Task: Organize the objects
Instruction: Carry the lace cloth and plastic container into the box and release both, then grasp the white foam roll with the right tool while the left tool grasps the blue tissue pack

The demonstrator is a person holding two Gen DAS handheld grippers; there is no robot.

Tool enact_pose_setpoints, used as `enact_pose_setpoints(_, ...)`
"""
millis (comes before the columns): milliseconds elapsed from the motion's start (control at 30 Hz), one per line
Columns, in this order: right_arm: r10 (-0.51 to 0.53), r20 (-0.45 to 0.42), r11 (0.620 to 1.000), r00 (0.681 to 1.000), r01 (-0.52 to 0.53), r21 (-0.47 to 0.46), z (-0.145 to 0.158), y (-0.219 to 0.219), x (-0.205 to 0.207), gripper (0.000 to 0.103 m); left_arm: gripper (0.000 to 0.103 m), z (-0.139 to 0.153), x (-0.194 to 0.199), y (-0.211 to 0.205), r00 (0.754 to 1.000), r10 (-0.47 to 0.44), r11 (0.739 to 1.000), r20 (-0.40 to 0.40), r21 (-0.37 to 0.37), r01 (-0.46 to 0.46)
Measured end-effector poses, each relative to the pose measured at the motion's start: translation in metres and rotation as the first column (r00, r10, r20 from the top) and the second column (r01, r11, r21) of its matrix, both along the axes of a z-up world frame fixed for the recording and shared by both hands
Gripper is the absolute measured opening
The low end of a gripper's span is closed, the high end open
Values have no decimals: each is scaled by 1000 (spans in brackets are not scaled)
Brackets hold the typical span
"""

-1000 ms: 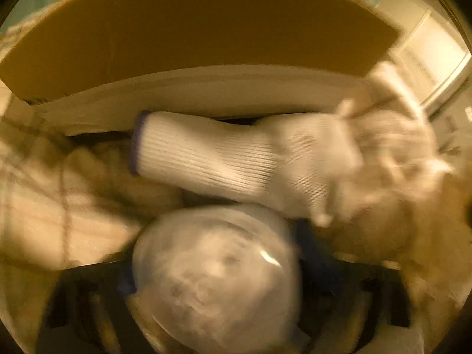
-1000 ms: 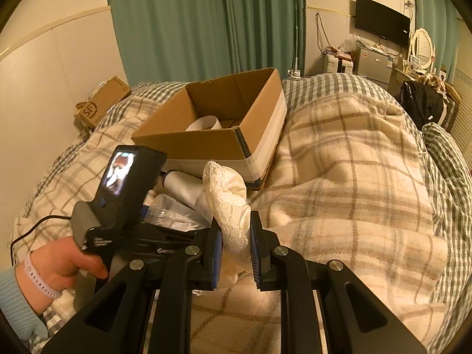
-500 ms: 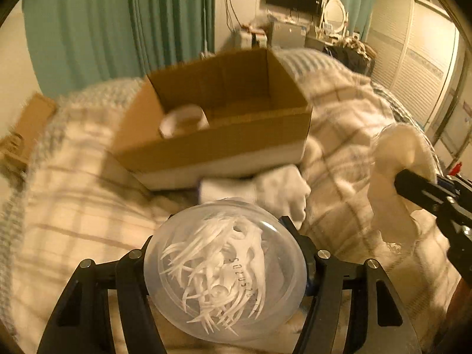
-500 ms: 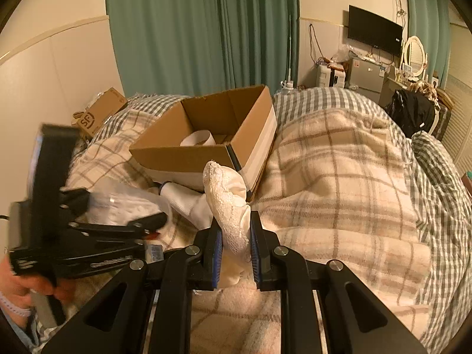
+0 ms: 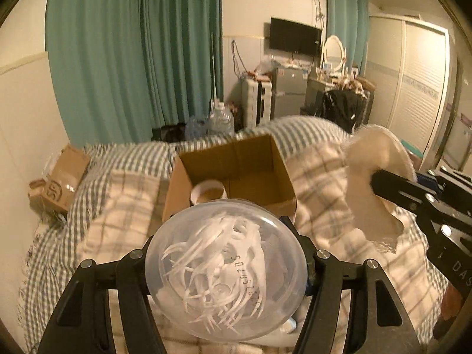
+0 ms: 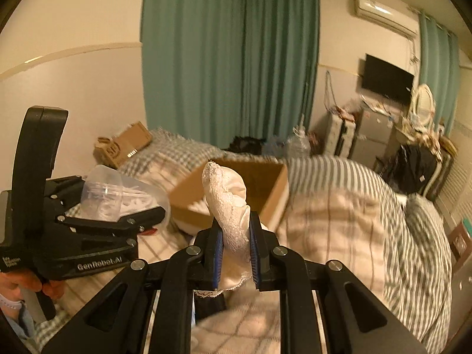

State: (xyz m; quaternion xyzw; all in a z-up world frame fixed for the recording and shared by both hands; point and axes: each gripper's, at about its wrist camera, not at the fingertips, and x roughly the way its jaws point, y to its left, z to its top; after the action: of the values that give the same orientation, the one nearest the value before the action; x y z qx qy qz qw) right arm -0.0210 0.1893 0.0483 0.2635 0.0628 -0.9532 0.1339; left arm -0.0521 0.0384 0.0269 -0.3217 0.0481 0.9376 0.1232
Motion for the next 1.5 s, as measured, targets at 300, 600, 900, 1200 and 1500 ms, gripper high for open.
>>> enact_pose_setpoints(300, 47, -29, 999, 998, -47, 2, 50, -23, -67, 15, 67, 30, -62, 2, 998, 11, 1000, -56, -16, -12)
enact_pose_setpoints(600, 43, 86, 998, 995, -39, -55, 24, -23, -164, 12, 66, -7, -150, -13, 998, 48, 998, 31, 47, -49)
enact_pose_setpoints(900, 13, 177, 999, 984, -6, -45, -50, -21, -215, 11, 67, -60, -197, -15, 993, 47, 996, 107, 69, -54)
enact_pose_setpoints(1200, -42, 110, 997, 993, 50, -65, -26, -1, -198, 64, 98, -45, -181, -30, 992, 103, 991, 75, 76, -109)
enact_pose_setpoints(1500, -64, 15, 998, 998, 64, 16, 30, 4, -106, 69, 103, 6, -103, -52, 993, 119, 989, 3, 87, -119)
